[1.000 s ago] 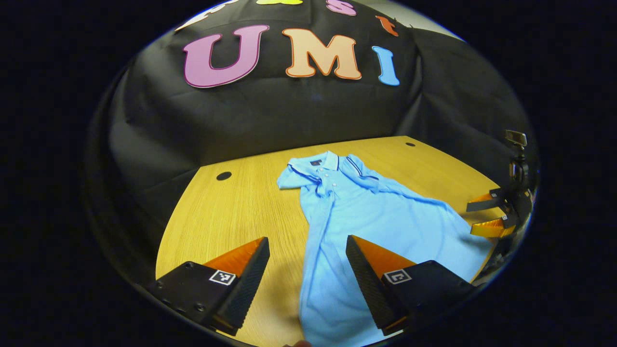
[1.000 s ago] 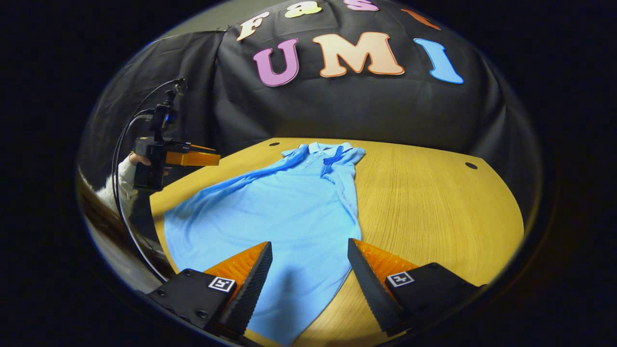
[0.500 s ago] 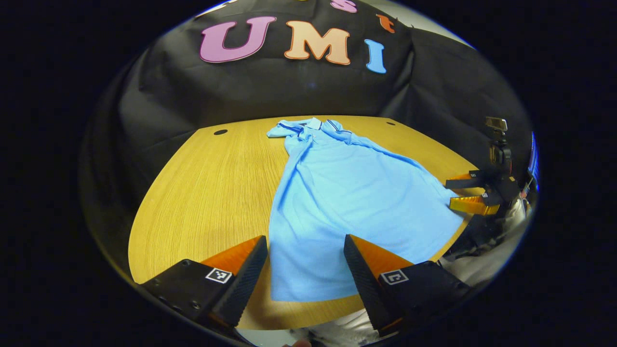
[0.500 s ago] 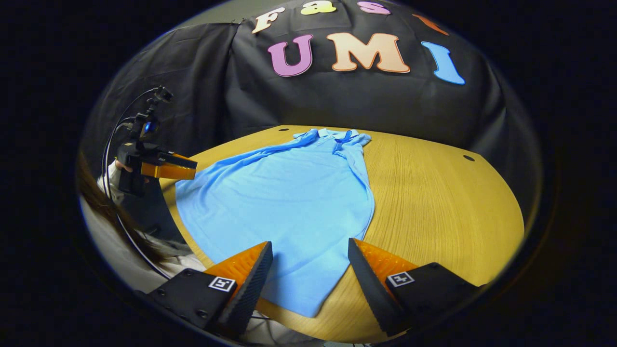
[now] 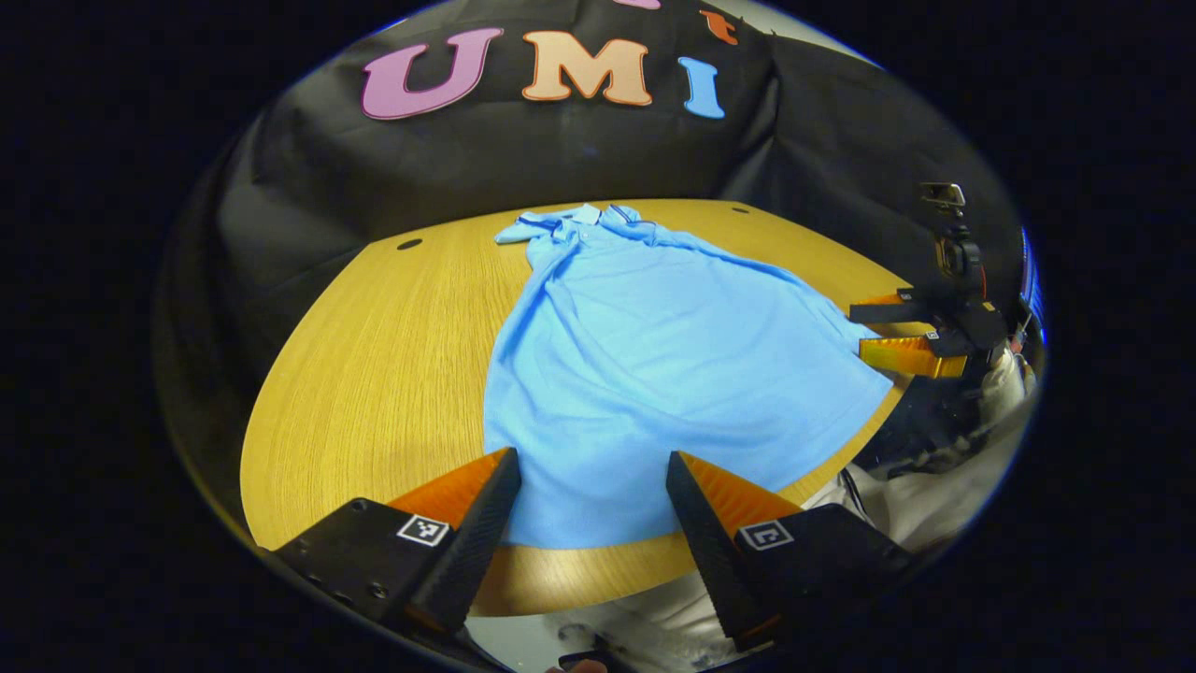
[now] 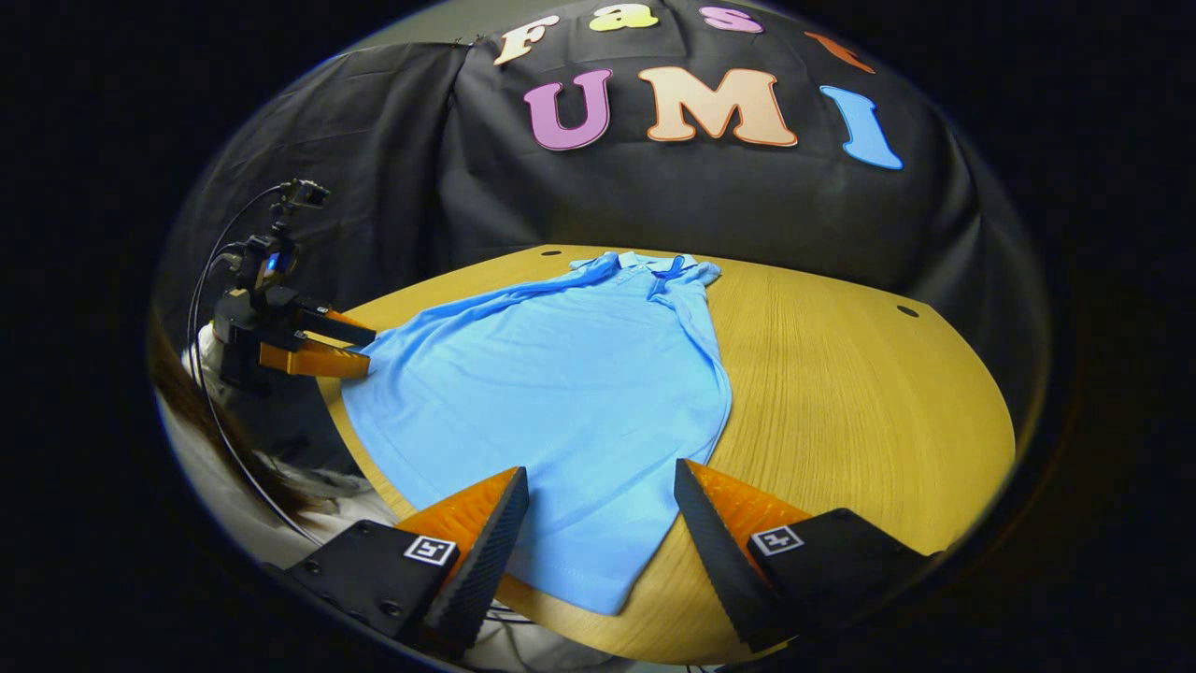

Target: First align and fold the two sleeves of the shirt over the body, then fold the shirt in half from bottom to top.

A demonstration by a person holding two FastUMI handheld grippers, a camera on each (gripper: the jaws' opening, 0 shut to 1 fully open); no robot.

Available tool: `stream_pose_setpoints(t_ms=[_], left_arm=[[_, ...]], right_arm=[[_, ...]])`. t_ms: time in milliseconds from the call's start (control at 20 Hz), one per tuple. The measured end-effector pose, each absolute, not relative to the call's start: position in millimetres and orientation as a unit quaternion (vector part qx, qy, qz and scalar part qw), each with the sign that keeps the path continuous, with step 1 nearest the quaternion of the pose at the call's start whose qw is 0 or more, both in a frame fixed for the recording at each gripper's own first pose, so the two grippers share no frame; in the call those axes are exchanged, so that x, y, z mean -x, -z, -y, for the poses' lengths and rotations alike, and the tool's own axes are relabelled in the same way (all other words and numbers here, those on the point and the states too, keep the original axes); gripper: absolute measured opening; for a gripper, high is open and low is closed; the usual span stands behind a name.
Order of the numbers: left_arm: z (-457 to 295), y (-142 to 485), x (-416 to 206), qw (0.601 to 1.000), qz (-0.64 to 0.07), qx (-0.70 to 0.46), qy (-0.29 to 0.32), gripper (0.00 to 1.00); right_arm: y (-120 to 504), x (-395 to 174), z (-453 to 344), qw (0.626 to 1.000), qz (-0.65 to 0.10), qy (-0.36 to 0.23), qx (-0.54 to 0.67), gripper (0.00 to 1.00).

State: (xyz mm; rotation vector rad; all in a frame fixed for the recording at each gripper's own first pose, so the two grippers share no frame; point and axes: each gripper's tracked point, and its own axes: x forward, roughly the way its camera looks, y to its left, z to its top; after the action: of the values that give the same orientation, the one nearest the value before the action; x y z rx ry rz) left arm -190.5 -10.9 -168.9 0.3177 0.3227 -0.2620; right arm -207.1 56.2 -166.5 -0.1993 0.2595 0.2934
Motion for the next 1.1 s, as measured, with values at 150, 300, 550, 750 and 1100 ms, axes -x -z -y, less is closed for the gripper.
stream_pose_setpoints(t_ms=[150,300,550,750,1100], left_arm=[[17.0,170.9,187.3,0.965,-0.156,-0.157,0.140,0.93],[26.8,169.1,181.5,0.964,-0.144,-0.155,0.159,0.70],[35.0,167.9,176.7,0.964,-0.138,-0.138,0.178,0.02],[26.1,159.9,165.0,0.972,-0.117,-0.133,0.156,0.00],[21.3,111.9,145.3,0.982,-0.067,-0.111,0.139,0.00]], right_arm=[[166.5,204.7,-60.8,0.975,-0.132,-0.150,0.096,0.95],[167.0,199.2,-66.1,0.976,-0.129,-0.153,0.087,0.66],[167.0,195.5,-70.3,0.975,-0.133,-0.159,0.080,0.08],[161.6,192.8,-71.7,0.978,-0.116,-0.148,0.090,0.03],[128.0,165.1,-70.4,0.986,-0.079,-0.127,0.071,0.03]])
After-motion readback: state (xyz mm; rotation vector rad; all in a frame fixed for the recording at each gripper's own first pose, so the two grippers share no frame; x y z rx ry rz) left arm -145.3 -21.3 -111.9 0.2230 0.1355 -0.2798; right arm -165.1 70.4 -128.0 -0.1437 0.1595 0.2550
